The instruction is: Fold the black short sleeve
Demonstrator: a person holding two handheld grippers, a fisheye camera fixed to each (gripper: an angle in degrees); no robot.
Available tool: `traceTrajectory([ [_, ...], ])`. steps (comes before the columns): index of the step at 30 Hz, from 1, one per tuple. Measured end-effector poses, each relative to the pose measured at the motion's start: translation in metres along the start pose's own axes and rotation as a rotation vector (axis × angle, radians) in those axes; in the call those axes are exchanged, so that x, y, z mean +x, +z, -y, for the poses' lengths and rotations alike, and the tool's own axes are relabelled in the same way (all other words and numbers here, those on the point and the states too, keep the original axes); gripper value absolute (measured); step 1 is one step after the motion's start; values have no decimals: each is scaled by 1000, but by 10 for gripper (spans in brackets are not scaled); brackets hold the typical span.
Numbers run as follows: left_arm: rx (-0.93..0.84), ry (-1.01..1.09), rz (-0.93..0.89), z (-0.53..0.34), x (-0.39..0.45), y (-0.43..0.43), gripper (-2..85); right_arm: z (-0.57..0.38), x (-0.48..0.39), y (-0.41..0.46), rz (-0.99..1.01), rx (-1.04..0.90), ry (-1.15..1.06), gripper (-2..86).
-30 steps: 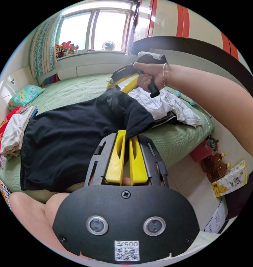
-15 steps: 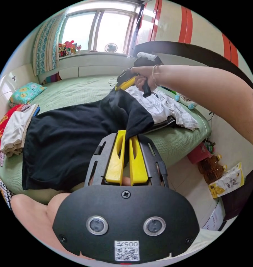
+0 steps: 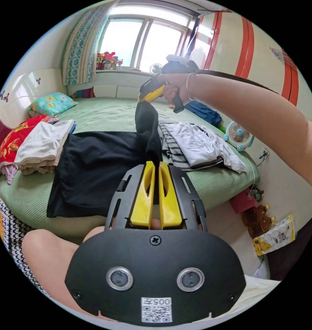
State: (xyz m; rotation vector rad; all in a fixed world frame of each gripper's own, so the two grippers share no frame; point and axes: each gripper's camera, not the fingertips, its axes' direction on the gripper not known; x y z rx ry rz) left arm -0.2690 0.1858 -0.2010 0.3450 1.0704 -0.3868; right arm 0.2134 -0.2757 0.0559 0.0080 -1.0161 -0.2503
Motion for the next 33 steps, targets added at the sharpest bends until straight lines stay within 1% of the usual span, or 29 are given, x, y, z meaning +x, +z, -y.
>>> traceTrajectory([
  [7,-4,-114,97,5,-81,-37,6,38,-117,68,-55,-73,-138,-11],
  [10,-55,-153,133,6,-111,-40,6,52,-148,106,-149,-121,-161,-11],
  [13,-91,-197,142,6,-136,-40,7,57,-159,140,-191,-164,-155,-10],
  [15,-78,-220,132,8,-149,-45,7,56,-162,152,-193,-166,-156,-10],
  [20,-110,-206,135,16,-158,-44,7,59,-157,163,-102,-161,-119,-10],
  [23,-124,-186,73,19,-156,-44,8,63,-156,166,-109,-157,-122,-11],
  [26,-147,-138,10,22,-148,-39,9,60,-145,166,-88,-145,-124,-10],
  [30,-204,-74,-30,28,-132,-27,13,54,-115,162,2,-122,-58,-11],
  [33,-236,-40,-35,30,-126,-25,24,52,-99,164,-7,-125,-32,-11],
])
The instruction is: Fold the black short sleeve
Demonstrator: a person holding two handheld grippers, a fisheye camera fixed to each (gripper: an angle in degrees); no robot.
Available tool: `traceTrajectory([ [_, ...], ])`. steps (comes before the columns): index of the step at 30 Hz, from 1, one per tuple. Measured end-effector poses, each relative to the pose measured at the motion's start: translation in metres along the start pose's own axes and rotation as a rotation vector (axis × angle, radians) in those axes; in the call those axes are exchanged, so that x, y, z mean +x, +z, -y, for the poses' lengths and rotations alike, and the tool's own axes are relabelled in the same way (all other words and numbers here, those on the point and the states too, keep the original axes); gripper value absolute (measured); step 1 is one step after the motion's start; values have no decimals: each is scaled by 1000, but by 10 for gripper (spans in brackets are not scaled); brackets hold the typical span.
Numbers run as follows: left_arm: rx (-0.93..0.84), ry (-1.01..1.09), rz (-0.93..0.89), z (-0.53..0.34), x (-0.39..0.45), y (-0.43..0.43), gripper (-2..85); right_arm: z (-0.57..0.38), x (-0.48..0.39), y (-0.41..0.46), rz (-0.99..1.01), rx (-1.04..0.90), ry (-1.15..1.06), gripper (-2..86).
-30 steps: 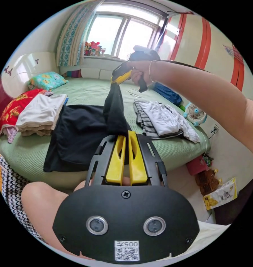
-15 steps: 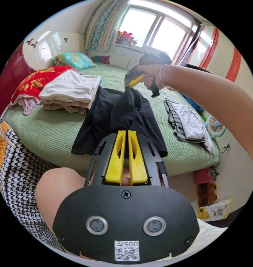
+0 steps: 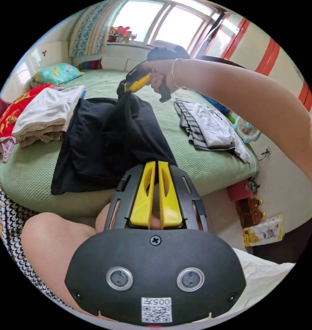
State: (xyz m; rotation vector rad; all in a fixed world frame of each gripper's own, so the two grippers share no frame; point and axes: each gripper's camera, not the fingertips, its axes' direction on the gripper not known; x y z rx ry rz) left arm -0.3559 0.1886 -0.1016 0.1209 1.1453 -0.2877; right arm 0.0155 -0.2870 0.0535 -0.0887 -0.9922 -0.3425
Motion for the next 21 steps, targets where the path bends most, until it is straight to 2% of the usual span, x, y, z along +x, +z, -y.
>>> traceTrajectory([
  [4,23,-37,70,-6,-10,-16,64,-2,14,7,51,5,25,-11],
  [6,44,-69,118,-6,-23,-29,113,-3,15,9,59,9,19,-11],
  [12,113,-198,132,26,-75,-29,205,-7,16,16,56,17,-5,-11],
  [16,58,-246,100,52,-99,-5,212,-11,19,18,59,17,-9,-11],
  [19,44,-311,8,60,-118,8,206,-15,21,21,61,16,-16,-11],
  [21,37,-326,27,64,-129,12,192,-18,21,23,65,17,-23,-11],
])
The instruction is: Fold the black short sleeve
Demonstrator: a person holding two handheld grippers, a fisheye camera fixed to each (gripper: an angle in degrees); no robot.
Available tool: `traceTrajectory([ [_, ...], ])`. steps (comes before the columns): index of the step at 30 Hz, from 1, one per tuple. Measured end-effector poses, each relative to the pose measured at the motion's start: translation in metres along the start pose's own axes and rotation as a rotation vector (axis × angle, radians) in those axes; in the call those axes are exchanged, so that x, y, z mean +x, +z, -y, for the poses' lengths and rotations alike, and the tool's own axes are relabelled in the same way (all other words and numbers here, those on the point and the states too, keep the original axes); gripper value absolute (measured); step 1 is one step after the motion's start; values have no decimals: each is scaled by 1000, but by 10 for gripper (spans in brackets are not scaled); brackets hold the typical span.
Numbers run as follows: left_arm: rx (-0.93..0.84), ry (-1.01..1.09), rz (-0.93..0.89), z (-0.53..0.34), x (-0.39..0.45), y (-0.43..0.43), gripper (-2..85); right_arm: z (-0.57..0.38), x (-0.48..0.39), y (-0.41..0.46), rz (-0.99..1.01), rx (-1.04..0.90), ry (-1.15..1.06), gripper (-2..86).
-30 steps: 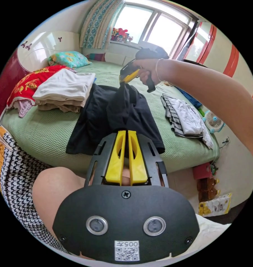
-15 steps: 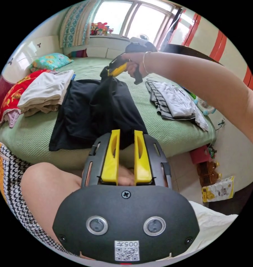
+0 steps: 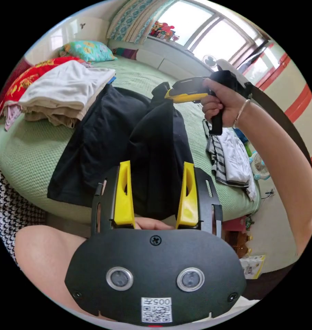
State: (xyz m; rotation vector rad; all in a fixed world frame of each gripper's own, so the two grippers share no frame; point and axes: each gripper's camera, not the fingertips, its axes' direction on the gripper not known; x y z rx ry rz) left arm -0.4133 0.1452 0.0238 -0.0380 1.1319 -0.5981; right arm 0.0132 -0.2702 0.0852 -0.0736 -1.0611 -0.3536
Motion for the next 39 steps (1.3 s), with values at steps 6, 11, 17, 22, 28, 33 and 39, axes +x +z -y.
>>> traceTrajectory([
  [6,-49,-24,93,16,-14,8,117,-12,5,8,14,-2,-1,-10],
  [11,-67,-53,103,28,-28,6,51,-26,6,12,21,1,-2,-11],
  [17,-51,-14,46,38,-42,-13,8,-47,0,14,13,14,-19,-11],
  [22,-5,9,33,45,-52,-44,3,-69,-19,5,47,45,-44,-11],
  [28,32,10,45,54,-74,-78,2,-85,-65,10,39,35,-127,-11],
  [33,-12,-60,182,70,-111,-80,6,-91,-108,50,-20,3,-154,-7],
  [39,-15,-105,255,76,-144,-92,28,-115,-143,109,7,-9,-149,51],
])
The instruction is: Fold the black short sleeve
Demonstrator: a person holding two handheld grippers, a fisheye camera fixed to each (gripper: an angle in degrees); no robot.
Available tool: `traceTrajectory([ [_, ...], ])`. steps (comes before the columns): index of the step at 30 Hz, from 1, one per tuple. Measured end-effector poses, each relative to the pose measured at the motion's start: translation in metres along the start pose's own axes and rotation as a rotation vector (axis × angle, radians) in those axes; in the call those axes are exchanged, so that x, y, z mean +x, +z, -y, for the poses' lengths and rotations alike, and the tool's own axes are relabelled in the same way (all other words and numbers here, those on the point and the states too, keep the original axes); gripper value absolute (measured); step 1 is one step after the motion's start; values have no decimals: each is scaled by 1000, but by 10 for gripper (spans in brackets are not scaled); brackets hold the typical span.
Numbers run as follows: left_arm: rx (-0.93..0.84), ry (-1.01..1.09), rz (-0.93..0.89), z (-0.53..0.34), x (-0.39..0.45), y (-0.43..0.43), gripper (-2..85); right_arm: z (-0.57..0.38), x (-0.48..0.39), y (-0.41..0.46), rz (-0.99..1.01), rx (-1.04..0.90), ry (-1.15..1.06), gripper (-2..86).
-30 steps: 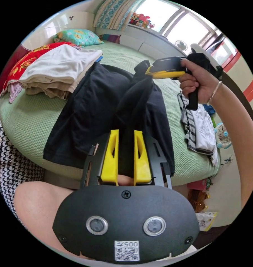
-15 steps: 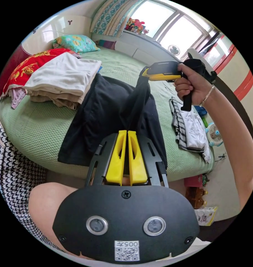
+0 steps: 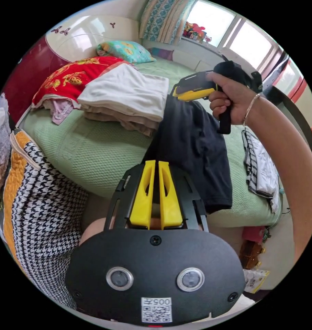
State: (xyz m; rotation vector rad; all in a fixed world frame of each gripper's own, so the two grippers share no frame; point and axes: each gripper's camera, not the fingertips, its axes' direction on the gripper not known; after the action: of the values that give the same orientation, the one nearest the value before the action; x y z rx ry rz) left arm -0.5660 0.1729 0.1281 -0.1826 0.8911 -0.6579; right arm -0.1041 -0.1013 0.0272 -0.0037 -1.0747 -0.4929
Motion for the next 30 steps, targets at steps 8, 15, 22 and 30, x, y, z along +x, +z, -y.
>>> traceTrajectory([
  [8,-74,67,-85,25,-11,25,129,-152,-10,-60,-166,260,-249,127],
  [15,-196,65,-101,40,-19,83,165,-342,9,-27,-181,288,-89,146],
  [22,-231,79,-58,55,-11,95,155,-417,-47,45,-427,256,-242,133],
  [30,-295,65,-198,70,-7,113,47,-416,-54,95,-583,333,-149,60],
])
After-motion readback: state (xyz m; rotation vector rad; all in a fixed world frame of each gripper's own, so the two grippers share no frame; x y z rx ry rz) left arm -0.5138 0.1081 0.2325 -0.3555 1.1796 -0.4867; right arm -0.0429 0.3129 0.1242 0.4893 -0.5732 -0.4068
